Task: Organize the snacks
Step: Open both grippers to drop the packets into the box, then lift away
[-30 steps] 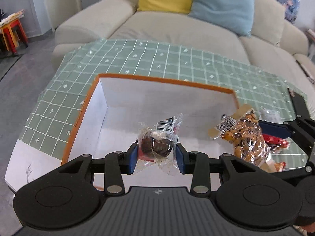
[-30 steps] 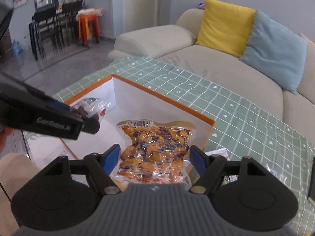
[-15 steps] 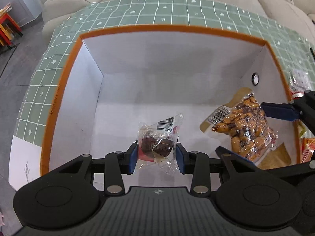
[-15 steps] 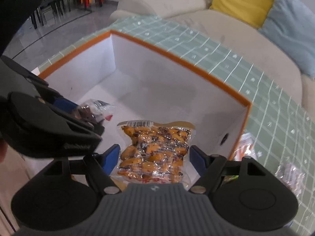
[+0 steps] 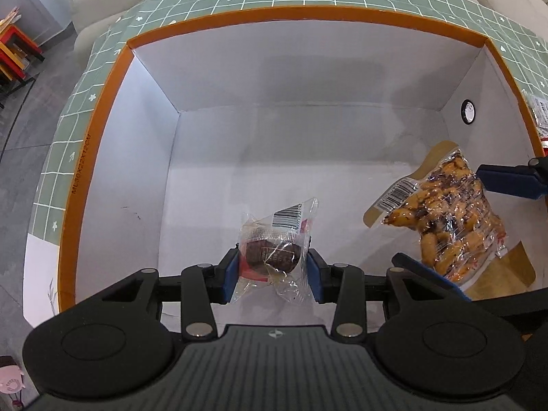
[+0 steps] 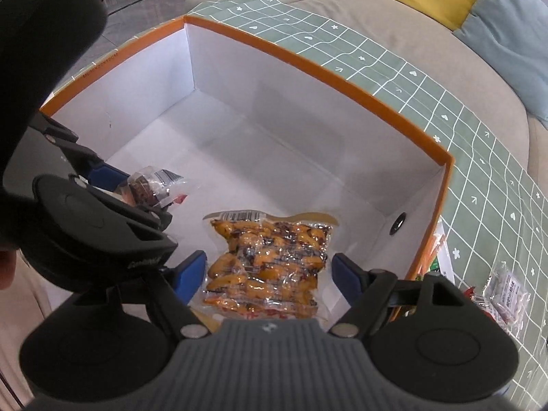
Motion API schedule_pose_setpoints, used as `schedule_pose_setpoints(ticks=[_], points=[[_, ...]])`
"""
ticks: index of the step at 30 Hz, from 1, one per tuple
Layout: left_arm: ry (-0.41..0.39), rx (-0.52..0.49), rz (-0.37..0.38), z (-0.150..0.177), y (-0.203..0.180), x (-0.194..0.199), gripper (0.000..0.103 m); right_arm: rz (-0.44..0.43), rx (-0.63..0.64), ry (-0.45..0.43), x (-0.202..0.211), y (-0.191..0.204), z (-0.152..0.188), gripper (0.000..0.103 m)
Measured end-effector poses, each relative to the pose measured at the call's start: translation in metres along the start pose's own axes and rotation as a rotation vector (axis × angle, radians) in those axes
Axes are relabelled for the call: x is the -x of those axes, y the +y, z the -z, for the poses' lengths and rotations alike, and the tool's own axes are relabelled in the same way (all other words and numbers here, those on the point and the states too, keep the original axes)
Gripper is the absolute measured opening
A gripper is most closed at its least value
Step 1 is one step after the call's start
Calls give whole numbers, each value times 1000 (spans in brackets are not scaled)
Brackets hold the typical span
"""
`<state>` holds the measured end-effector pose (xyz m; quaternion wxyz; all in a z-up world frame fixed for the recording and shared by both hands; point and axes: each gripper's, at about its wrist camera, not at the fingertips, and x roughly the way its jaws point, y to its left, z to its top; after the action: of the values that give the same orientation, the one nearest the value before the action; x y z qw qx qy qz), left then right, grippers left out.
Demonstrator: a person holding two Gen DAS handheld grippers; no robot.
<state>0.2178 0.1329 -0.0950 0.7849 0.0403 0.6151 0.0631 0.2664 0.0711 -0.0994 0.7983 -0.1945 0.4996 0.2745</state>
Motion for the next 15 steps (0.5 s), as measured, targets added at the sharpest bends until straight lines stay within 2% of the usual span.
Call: schedule_pose_setpoints(ticks=[6, 10, 13, 15], points=[[-11, 5, -8, 0, 1, 2, 55, 2, -19, 18, 0, 0, 0, 79], [-26, 15, -4, 0, 5, 6, 58, 20, -27, 13, 5, 1, -3, 89], [-45, 37, 6, 1, 10, 11, 64, 28, -19, -1, 11, 1, -5, 90], [-70, 61, 13, 2, 13, 18, 65, 35, -30, -17, 17, -1, -5, 91]])
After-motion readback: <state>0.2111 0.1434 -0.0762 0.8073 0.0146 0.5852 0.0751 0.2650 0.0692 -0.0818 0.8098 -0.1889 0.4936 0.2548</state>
